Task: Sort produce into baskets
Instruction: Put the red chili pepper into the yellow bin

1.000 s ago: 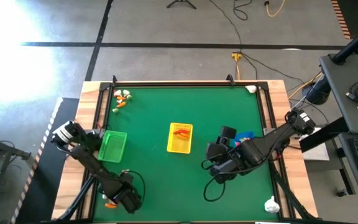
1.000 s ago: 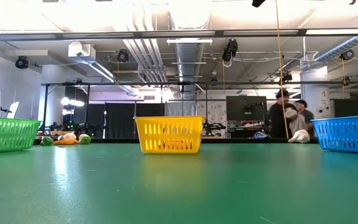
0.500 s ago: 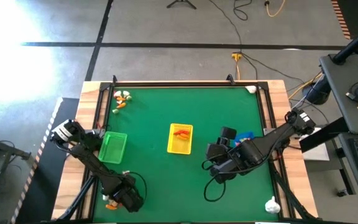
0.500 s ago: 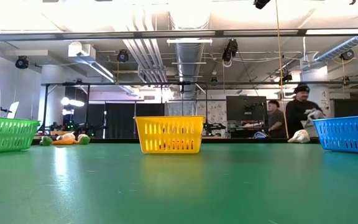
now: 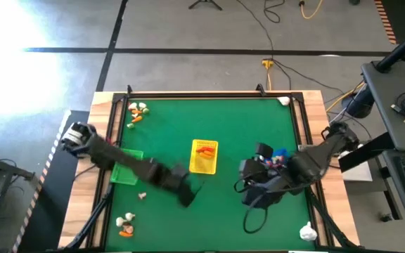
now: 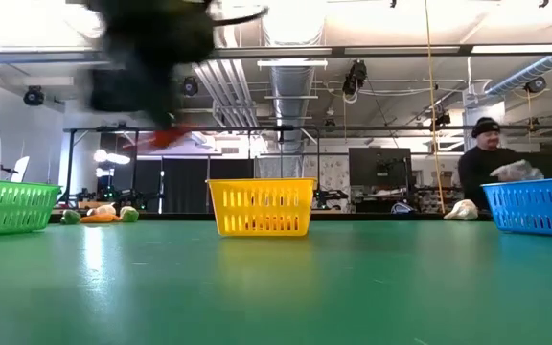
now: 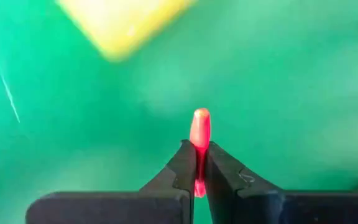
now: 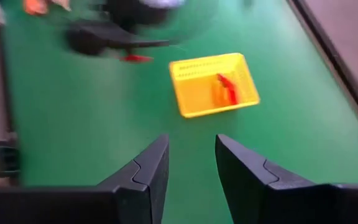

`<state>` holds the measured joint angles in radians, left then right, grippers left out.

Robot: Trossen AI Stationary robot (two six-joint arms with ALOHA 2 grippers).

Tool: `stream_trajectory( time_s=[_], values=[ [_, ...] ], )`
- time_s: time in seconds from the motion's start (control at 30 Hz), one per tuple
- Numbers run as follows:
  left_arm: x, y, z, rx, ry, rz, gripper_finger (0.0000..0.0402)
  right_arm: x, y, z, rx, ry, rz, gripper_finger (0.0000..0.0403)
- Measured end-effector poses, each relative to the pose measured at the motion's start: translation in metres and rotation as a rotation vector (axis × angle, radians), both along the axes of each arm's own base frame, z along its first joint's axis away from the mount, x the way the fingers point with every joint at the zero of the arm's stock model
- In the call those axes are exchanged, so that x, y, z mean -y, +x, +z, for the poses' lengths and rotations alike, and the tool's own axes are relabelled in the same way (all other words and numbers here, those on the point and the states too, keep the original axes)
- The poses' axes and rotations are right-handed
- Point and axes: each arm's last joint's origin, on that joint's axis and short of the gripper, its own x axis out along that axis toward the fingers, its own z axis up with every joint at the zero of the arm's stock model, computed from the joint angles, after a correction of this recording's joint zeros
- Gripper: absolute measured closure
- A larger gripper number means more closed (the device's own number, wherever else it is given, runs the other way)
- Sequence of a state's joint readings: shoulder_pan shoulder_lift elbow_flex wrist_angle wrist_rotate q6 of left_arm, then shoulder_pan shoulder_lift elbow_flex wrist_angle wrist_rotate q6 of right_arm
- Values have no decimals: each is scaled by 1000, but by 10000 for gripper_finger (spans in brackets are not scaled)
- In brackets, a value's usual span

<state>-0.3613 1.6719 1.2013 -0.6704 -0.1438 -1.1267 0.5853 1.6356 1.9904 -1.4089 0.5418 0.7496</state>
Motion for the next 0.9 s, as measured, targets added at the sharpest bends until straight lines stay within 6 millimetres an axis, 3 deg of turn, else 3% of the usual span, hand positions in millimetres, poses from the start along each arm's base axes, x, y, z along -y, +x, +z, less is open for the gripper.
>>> stream_trajectory(
  time_s=[0.17,0.27,0.37,0.5,0.67,0.9],
  values=[
    [-75,50,36,121,187,-109,399,-24,-16,0,35,85,-28,290],
    [-114,74,35,108,245,-174,400,-37,-24,-4,44,146,-72,296],
    [-136,89,24,29,279,-238,400,-51,-29,-10,46,195,-113,301],
    [-138,99,-9,-119,295,-402,400,-65,-33,-17,45,236,-152,310],
    [-126,105,-40,-219,308,-555,400,-73,-31,-26,38,249,-189,319],
    [-122,109,-60,-268,305,-585,366,-79,-22,-33,39,239,-168,325]
  ],
)
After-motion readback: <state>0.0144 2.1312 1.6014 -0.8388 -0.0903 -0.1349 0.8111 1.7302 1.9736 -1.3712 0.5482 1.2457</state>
